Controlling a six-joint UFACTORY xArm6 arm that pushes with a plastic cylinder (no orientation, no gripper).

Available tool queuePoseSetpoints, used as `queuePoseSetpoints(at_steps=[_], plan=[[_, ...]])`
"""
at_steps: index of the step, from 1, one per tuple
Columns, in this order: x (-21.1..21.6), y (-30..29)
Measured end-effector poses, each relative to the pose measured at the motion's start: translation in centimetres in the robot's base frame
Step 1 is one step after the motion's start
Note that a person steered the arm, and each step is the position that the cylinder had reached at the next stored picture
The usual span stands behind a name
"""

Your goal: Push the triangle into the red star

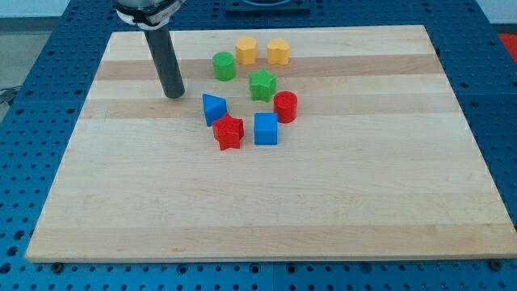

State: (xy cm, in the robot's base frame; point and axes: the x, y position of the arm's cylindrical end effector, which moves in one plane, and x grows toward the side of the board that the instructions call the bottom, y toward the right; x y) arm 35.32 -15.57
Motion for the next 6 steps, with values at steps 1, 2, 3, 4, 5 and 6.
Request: queuePoseSetpoints(at_steps=[1, 2, 3, 4, 5, 6], plan=[[0.0, -0.1], [-0.2, -0.2], [-0.6, -0.1], [-0.6, 1.6], [-0.2, 2.9], [1.5, 6.1]])
